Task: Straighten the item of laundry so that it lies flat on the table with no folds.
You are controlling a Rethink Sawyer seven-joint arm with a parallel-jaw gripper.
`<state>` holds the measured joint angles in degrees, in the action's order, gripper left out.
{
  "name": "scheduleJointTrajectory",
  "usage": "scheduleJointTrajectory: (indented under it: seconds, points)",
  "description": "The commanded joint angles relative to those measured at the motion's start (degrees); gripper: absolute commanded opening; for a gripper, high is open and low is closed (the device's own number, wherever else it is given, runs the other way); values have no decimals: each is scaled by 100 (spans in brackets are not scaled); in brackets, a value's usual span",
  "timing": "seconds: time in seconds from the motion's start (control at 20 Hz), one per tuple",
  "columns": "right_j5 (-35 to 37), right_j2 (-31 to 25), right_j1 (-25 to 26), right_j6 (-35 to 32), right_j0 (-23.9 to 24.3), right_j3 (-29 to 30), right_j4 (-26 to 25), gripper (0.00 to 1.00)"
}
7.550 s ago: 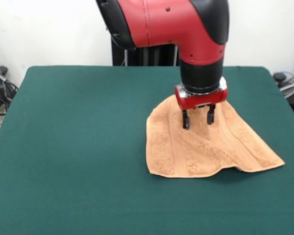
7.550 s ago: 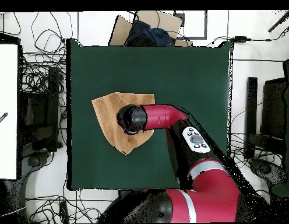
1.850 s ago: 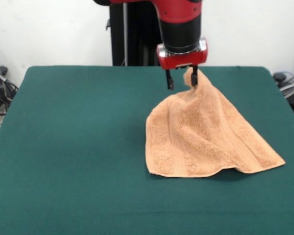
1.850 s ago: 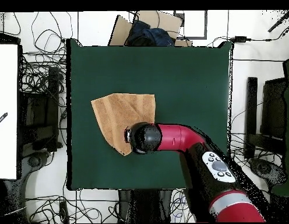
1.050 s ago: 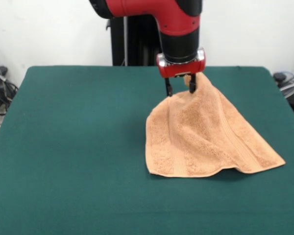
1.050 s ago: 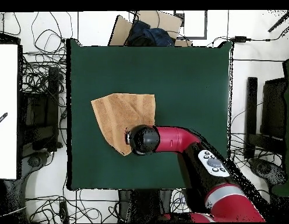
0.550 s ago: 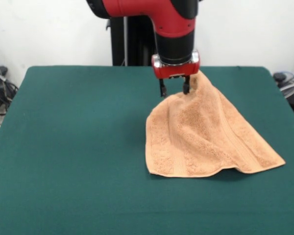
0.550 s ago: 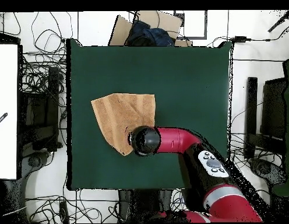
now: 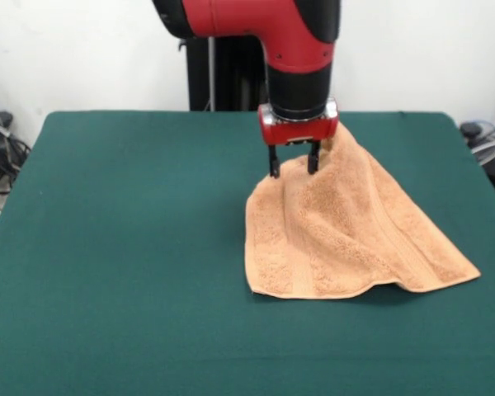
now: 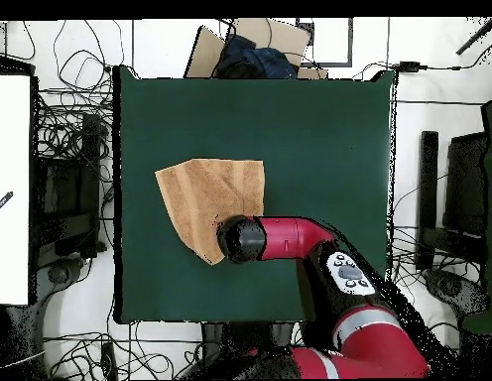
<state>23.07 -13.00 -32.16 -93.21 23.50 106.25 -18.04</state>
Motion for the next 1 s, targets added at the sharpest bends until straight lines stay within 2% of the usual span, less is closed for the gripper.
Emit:
scheduleJointTrajectory:
  seconds: [0.05, 0.6, 1.0]
  points:
    - [-315, 185, 138, -649, -136, -358, -187, 100]
    - [-450, 148, 250, -628, -94, -344, -207, 100]
    - [-660, 256, 981, -537, -145, -863, -343, 100]
